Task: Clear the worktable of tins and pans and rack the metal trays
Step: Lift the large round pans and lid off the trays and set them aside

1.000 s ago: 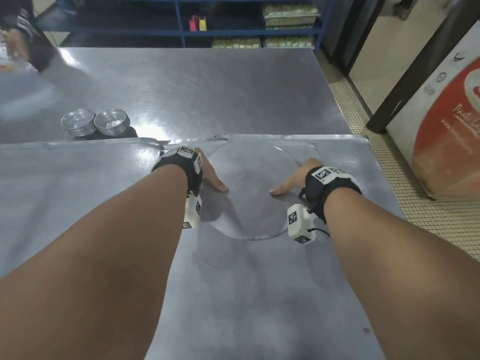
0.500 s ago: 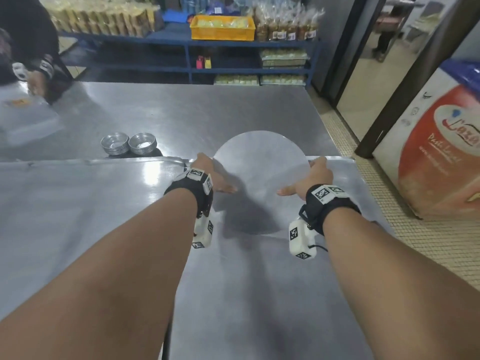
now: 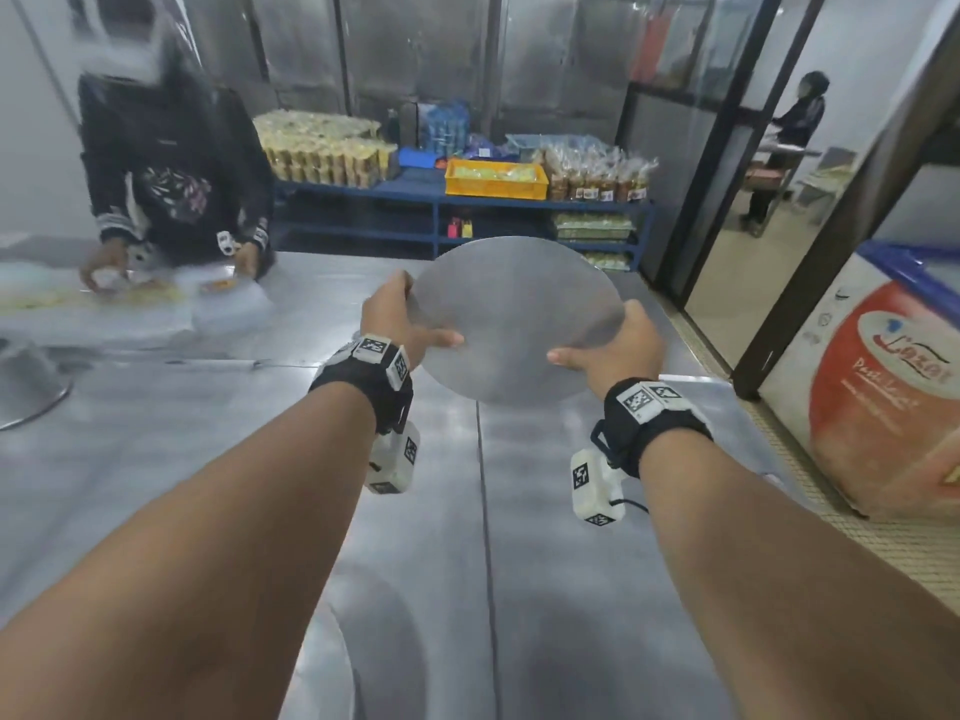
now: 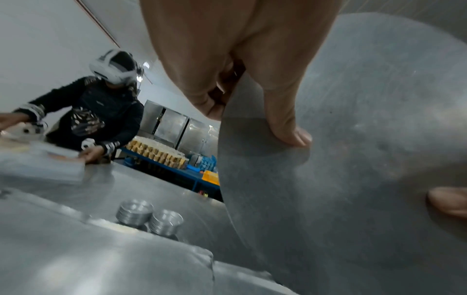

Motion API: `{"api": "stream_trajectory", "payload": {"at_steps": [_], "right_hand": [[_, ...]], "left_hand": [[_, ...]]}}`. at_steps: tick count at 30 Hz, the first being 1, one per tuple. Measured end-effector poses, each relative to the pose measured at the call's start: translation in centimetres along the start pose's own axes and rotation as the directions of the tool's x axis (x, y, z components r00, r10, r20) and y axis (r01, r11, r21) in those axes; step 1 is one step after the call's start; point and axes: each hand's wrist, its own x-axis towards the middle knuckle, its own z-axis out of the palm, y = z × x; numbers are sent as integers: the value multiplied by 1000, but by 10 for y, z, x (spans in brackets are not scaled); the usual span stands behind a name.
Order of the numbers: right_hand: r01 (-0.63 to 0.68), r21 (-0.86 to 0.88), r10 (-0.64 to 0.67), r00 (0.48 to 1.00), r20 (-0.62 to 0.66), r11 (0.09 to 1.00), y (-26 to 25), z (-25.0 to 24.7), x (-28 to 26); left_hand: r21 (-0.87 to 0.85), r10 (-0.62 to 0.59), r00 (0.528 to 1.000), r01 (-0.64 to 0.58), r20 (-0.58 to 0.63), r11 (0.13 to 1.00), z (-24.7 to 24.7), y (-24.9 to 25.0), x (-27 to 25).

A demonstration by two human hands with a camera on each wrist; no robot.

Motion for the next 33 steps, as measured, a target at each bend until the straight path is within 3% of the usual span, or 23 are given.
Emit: {"api": "stream_trajectory", "payload": {"at_steps": [8, 15, 20, 22, 29, 33], "right_hand": [[192, 74, -194, 981, 20, 979, -88, 24, -97], [290, 85, -301, 936, 182, 953, -117, 48, -182], [231, 146, -269, 894, 358, 962, -112, 58, -223], [190, 163, -242, 877, 415, 968, -105, 62, -234], [24, 201, -149, 756, 637, 979, -70, 89, -260], [9, 166, -120, 725, 678, 986, -66, 90, -280]], "left_hand": [[-51, 141, 978, -151, -154, 987, -142, -31, -69], [-41, 103, 990, -108, -93, 993, -211, -84, -126], [-5, 71, 980, -71, 185, 997, -248, -119, -151], [10, 47, 968, -51, 245, 999, -256, -126, -163], [193, -69, 967, 21, 246, 981, -259, -158, -202], [209, -103, 957, 46, 271, 977, -253, -176, -215]]}}
